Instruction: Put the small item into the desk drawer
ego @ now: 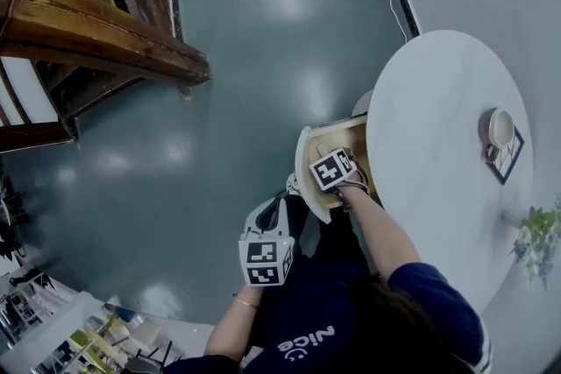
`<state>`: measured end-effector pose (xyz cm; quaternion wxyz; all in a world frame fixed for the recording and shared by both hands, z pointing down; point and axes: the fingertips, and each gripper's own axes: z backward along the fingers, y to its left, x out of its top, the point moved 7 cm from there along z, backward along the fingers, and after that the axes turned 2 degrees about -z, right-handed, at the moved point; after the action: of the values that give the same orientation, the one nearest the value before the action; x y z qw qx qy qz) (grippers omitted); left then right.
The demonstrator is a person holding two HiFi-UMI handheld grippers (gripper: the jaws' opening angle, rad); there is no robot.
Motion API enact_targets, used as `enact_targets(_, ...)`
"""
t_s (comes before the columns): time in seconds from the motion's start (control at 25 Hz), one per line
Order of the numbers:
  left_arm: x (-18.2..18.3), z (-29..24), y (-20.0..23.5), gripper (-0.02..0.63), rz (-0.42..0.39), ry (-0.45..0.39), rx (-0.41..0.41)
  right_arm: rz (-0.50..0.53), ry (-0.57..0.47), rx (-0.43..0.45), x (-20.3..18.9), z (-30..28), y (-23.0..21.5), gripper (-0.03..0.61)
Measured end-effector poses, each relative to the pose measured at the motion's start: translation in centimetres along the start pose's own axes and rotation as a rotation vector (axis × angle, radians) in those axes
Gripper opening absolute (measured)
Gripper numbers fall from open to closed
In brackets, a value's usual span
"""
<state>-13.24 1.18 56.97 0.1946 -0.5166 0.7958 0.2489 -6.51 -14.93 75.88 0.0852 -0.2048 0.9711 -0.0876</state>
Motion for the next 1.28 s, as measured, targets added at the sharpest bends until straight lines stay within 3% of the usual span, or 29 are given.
enact_targets(0.2, 1.0, 0.4, 0.2, 0.005, 0.027, -0.052, -0.028, 0.031, -0.041, -0.063, 0.2, 2.3, 0.9, 0.25)
enact_targets(0.36, 1.5, 0.6, -0.2, 0.005, 0.023, -0.079, -0.049, 0.021, -0.071, -0.066, 0.2, 4.5, 1.6, 0.25)
enact_targets(0.92, 3.8, 1.8, -1.5, 0.005, -0.094, -0.165, -0.092, 0.014, -0.253, -0.097, 0.2, 13.2, 2.6, 0.249)
enact_targets(1.28, 4.9, 2.3, -2.9, 0.005, -0.108, -0.217, -0.14, -0.082, -0.392, -0.097, -2.0, 18.0, 4.2, 0.235)
